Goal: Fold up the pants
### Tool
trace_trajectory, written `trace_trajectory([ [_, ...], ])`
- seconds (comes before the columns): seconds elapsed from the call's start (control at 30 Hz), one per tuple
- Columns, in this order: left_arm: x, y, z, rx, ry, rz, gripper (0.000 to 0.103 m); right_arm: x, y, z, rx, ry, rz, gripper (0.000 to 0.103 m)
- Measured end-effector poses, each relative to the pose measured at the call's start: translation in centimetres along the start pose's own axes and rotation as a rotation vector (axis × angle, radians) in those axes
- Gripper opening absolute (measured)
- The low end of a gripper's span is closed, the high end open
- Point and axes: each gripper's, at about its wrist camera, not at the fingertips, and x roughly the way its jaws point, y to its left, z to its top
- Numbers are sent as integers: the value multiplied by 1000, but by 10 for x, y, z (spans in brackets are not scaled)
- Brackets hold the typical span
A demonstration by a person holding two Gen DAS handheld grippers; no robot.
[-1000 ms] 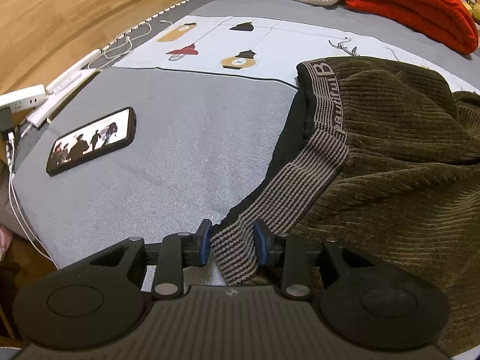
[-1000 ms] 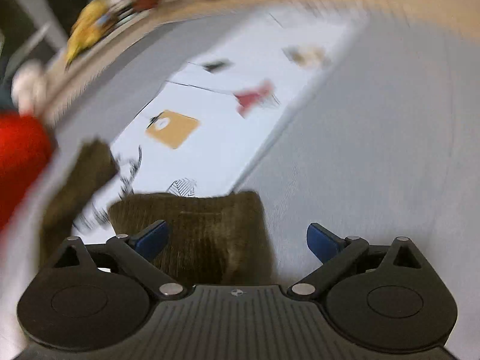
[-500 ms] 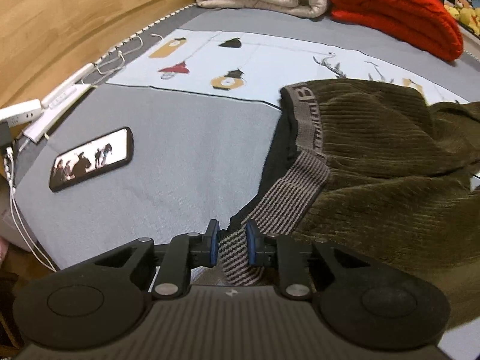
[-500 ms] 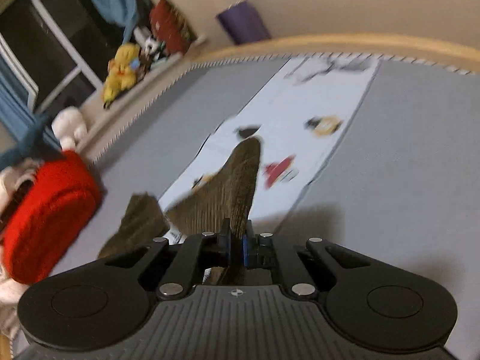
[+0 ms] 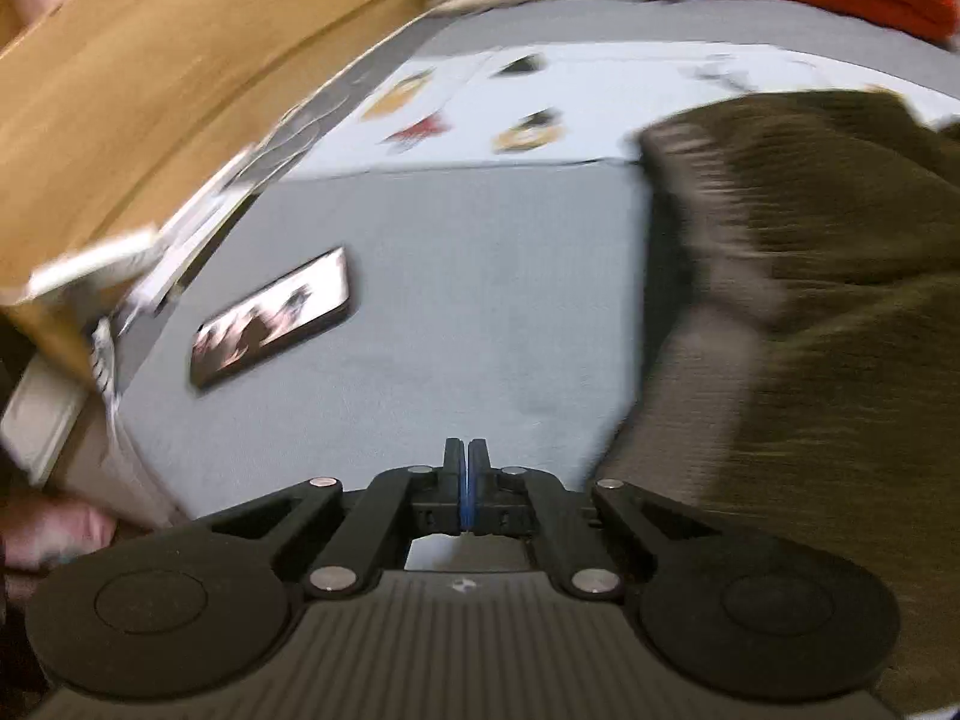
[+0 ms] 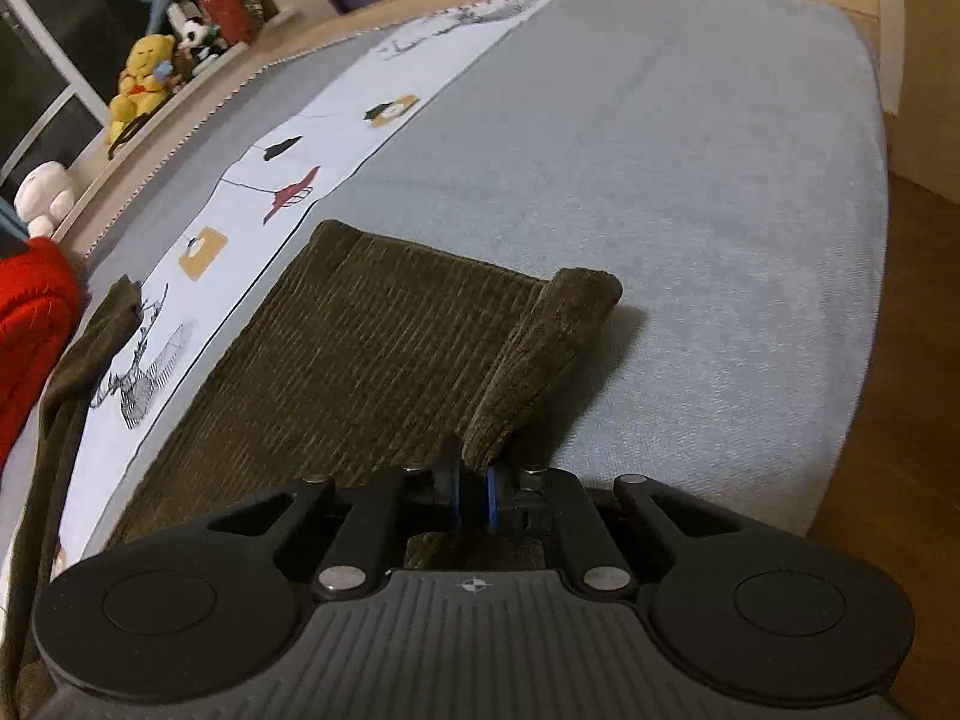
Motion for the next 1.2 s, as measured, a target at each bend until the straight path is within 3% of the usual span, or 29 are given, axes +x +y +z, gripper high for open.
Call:
trace_trajectory([
  [0.1,9,23,0,-82,78,-84,3,-3,6,0,-7,-6,-13,8],
  [0.13,5,25,0,-82,60,-108,4,-2,6,-1,-18,0,-28,8],
  [0.17,-1,24,-1,-67,30,-107,12,-2,6,-7,-22,4,-68,13],
  [0.2,-5,23,-1,-54,12,-93,39,-4,5,-7,-16,-6,-87,13],
  [0.23,-9,21,-2,-45,-1,-77,56,-8,5,-8,-15,-15,-95,23],
  [0.27,-14,19,-3,-42,-13,-64,84,-15,5,-10,-26,-27,-121,37],
  [0.3,-21,19,-3,-44,-33,-53,91,-23,9,-11,-53,-41,-138,45],
  [0.33,-30,18,-4,-43,-58,-56,91,-37,17,-14,-102,-61,-123,54],
  [0.53,-77,10,-14,-48,-75,-212,93,-144,86,-50,-389,-208,126,69],
  [0.6,-97,1,-22,-36,-86,-255,103,-180,109,-71,-442,-238,235,76],
  [0.67,-117,-10,-36,-14,-114,-285,103,-206,124,-91,-467,-245,323,82],
  [0.77,-142,-20,-57,26,-122,-342,103,-229,136,-124,-486,-235,409,82],
  [0.87,-154,-21,-75,49,-128,-375,103,-236,136,-152,-504,-228,425,82],
  [0.97,-162,-17,-84,65,-133,-388,103,-232,134,-173,-538,-238,384,82],
  [1.2,-170,-13,-78,60,-151,-411,103,-228,140,-207,-588,-190,336,82],
])
